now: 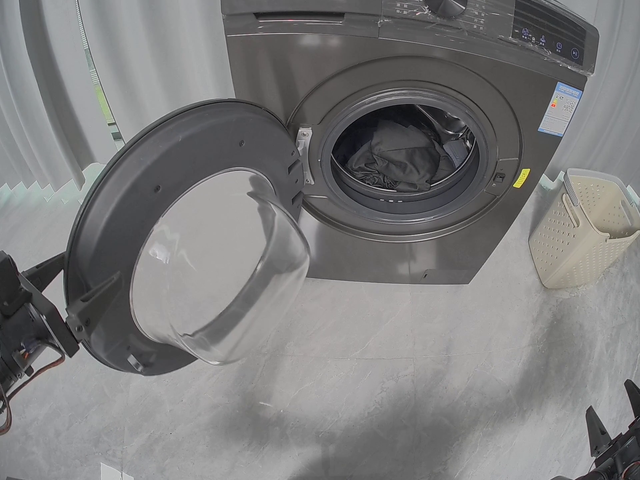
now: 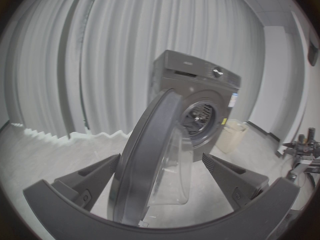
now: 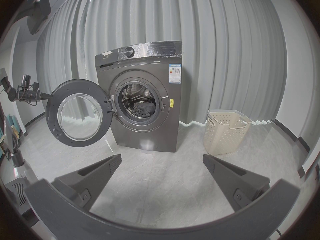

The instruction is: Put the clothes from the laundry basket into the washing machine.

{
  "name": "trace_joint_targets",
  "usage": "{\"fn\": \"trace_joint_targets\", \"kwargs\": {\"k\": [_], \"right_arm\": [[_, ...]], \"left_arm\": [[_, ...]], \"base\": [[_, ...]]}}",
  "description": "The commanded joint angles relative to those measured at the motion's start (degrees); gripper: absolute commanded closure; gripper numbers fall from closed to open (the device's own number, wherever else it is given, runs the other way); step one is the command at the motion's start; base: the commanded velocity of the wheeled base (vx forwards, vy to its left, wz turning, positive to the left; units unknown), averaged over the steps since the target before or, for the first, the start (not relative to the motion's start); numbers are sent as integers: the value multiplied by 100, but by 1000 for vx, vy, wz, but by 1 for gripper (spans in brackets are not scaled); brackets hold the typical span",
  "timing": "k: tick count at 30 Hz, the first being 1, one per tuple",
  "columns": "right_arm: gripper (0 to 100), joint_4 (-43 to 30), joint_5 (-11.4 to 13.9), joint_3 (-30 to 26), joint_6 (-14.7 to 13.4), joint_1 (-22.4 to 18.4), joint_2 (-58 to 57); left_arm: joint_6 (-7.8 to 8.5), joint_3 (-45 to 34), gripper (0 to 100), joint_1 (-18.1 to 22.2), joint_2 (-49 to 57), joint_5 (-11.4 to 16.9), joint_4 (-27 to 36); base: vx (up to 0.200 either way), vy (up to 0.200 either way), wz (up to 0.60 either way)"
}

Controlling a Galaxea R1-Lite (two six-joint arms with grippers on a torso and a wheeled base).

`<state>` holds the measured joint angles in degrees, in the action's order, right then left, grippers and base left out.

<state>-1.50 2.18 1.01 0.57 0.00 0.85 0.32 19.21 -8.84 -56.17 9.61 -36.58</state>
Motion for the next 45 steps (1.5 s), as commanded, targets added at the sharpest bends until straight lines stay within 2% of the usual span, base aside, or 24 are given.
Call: {"fn": "trace_joint_targets", "kwargs": {"k": [1, 4, 13, 14, 16, 19, 20, 21, 22, 24, 26, 30, 35, 36, 38, 44, 45], "right_arm": [[0, 1, 2, -48, 4, 0, -68], [0, 1, 2, -48, 4, 9, -68], [0, 1, 2, -48, 4, 0, -68], [0, 1, 2, -40, 4, 0, -68], [0, 1, 2, -48, -5, 0, -68], [0, 1, 2, -48, -5, 0, -68], [0, 1, 2, -48, -5, 0, -68], [0, 1, 2, -40, 4, 0, -68], [0, 1, 2, -48, -5, 0, -68], [0, 1, 2, -40, -5, 0, -68], [0, 1, 2, -40, 4, 0, -68], [0, 1, 2, -48, -5, 0, -68], [0, 1, 2, -40, -5, 0, -68], [0, 1, 2, -40, -5, 0, -68], [0, 1, 2, -40, 4, 0, -68], [0, 1, 2, -40, 4, 0, -68], [0, 1, 2, -48, 4, 0, -68]], "left_arm": [[-32, -137, 0, -1111, 581, 15, 46], [-58, -128, 0, -1428, 722, -38, 222], [-111, -102, 0, -1322, 1065, -47, 424], [-137, -93, 0, -1226, 1126, -73, 424], [-260, -84, 0, -769, 1267, -178, 433], [-269, -67, 0, -180, 1249, -205, 442], [-269, -67, 0, -180, 1249, -205, 442], [-260, -67, 0, 295, 1197, -161, 459], [-260, -76, 0, 497, 1161, -143, 468], [-251, -84, 0, 778, 1030, -134, 468], [-216, -111, 0, 884, 977, -117, 459], [-216, -163, 0, 787, 942, -91, 468], [-251, -163, 0, 269, 968, 340, 459], [-251, -163, 0, 269, 968, 340, 459], [-260, -163, 0, -127, 915, 349, 459], [-260, -58, 0, -575, 379, 305, 406], [-251, 48, 0, -777, 72, 296, 380]], "base": [[0, 0, 0], [0, 0, 0], [0, 0, 0], [0, 0, 0], [0, 0, 0], [0, 0, 0], [0, 0, 0], [0, 0, 0], [0, 0, 0], [0, 0, 0], [0, 0, 0], [0, 0, 0], [0, 0, 0], [0, 0, 0], [0, 0, 0], [0, 0, 0], [0, 0, 0]]}}
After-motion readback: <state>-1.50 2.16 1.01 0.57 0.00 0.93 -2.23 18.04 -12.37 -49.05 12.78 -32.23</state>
